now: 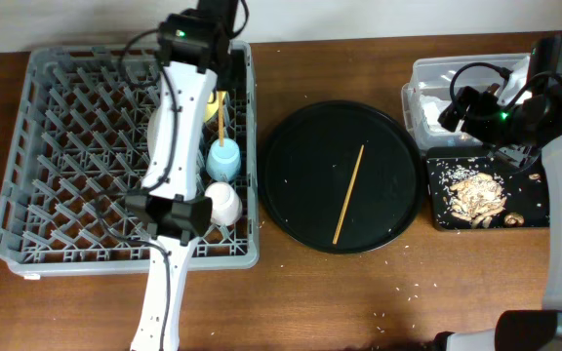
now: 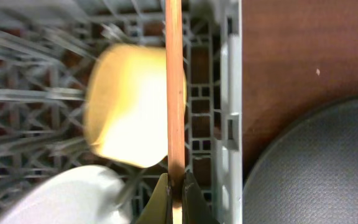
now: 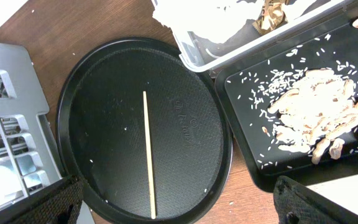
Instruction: Sort waste into correct bins and load items into the dishwasher rack
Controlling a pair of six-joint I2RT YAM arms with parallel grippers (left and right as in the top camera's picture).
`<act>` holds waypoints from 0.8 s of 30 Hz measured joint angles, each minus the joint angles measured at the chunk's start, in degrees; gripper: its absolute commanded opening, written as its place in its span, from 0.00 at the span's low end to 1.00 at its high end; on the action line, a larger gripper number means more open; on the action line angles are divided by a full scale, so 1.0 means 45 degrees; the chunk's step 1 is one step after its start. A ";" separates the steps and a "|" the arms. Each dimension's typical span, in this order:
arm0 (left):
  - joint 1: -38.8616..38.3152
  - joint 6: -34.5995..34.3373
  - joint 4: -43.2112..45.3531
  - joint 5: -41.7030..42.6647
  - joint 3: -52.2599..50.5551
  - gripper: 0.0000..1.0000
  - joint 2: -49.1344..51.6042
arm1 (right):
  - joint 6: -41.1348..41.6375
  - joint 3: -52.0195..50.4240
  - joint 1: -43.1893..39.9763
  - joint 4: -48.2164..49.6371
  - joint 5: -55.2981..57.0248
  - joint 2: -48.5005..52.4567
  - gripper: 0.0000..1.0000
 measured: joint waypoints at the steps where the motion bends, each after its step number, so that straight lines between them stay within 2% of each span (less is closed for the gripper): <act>1: -0.0078 -0.0092 -0.0005 0.0277 -0.0044 0.01 0.0495 | 0.0000 0.0000 0.0000 0.0000 0.0005 0.0000 0.98; 8: -0.0117 -0.0763 0.0223 0.1010 -0.0049 0.01 0.0801 | 0.0000 0.0000 0.0000 0.0000 0.0000 0.0000 0.99; 11: -0.0180 -0.0826 0.0223 0.1078 -0.0049 0.32 0.1054 | 0.0000 0.0000 0.0000 0.0000 0.0000 0.0000 0.98; 12: -0.0199 -0.0865 0.0228 0.1093 -0.0049 0.33 0.1054 | -0.0005 0.0000 0.0000 0.0005 0.0000 0.0000 0.98; 20: -0.0350 -0.0899 -0.0141 0.1661 -0.0039 0.33 0.1054 | 0.0000 0.0000 0.0000 0.0000 0.0000 0.0000 0.98; 24: -0.1515 -0.0899 -0.0661 0.1851 -0.0034 0.33 0.1049 | 0.0000 0.0000 0.0000 0.0000 0.0000 0.0000 0.98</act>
